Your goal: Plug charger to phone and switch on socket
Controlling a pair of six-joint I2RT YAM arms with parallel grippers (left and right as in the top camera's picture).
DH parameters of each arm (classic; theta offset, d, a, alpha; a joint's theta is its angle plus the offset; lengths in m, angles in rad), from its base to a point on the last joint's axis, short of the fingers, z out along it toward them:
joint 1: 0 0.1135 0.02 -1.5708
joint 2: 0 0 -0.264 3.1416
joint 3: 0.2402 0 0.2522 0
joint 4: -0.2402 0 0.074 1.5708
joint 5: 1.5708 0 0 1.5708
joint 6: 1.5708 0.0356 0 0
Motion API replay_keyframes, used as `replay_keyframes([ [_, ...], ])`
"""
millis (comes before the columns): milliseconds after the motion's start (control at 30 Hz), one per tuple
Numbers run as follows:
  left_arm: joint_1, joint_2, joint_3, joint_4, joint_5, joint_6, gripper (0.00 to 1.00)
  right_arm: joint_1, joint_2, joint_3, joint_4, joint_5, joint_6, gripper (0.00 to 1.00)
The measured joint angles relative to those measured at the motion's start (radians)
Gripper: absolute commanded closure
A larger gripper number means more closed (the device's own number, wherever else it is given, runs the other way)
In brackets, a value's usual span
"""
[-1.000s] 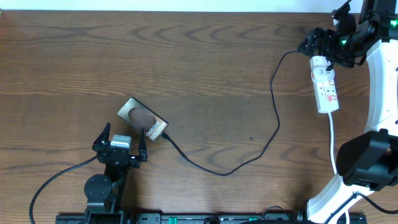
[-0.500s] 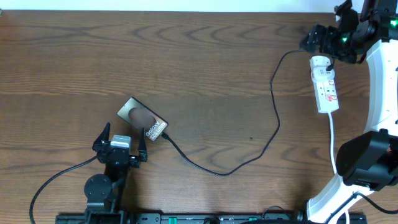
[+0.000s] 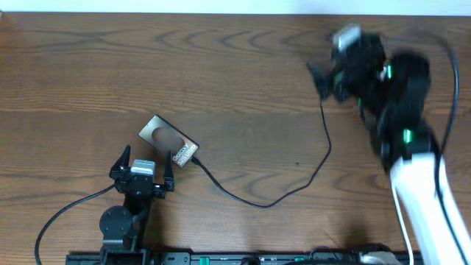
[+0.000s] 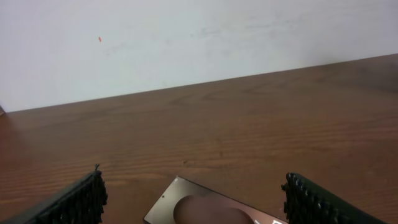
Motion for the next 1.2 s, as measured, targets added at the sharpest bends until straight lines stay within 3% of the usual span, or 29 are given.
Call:
replay_keyframes([
  [233,0.0,0.0,0.001,-0.002,0.0,0.0,0.12,-0.022,-0.508,-0.486,0.154,0.006,-0.097,0.01],
  [600,0.0,0.0,0.001,-0.003,0.0,0.0,0.12,-0.042,-1.033,-0.983,0.136,0.029,-0.116,0.01],
  [733,0.0,0.0,0.002,-0.003,0.0,0.0,0.12,-0.045,-1.183,-1.004,0.024,0.086,-0.072,0.01],
  [1000,0.0,0.0,0.002,-0.003,0.0,0.0,0.12,-0.092,-1.196,-1.003,-0.007,0.287,0.243,0.01],
  [1200,0.0,0.0,0.002,-0.003,0.0,0.0,0.12,-0.099,-1.197,-1.003,-0.009,0.323,0.359,0.01],
])
